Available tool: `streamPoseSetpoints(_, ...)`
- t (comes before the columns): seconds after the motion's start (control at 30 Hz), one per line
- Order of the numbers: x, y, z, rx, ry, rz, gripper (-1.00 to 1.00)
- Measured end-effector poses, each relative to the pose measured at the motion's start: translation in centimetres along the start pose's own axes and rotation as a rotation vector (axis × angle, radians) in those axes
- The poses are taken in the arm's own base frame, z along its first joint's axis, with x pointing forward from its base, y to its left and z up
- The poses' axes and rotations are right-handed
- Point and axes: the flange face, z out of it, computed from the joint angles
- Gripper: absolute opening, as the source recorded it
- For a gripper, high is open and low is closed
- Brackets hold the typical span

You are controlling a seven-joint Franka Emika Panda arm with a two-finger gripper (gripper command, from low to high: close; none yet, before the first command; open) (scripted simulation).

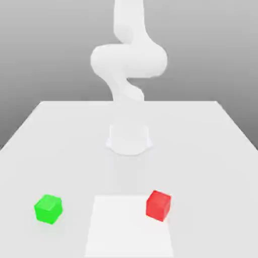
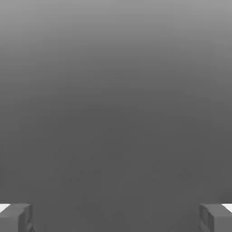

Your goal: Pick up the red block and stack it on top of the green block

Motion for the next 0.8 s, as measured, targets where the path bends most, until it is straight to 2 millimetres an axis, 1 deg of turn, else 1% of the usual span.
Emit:
streamPoseSetpoints(0.1, -2.6, 0.4, 7.9, -0.062, -0.098, -0.153, 0.0)
streamPoseSetpoints(0.2, -6.1, 1.6, 14.8, -0.11, -0.201, -0.3, 0.0)
streamPoseSetpoints(0.3, -10.3, 3.6, 20.8, -0.145, -0.311, -0.446, 0.0)
streamPoseSetpoints(0.4, -15.3, 6.3, 26.0, -0.167, -0.431, -0.595, 0.0)
streamPoseSetpoints(0.5, -20.6, 9.5, 30.0, -0.175, -0.556, -0.738, 0.0)
streamPoseSetpoints(0.6, -26.1, 12.8, 32.6, -0.165, -0.684, -0.881, 0.0)
streamPoseSetpoints(0.67, -27.9, 14.4, 34.1, -0.162, -0.717, -0.91, 0.0)
streamPoseSetpoints(0.8, -30.0, 16.2, 36.9, -0.162, -0.728, -0.918, 0.0)
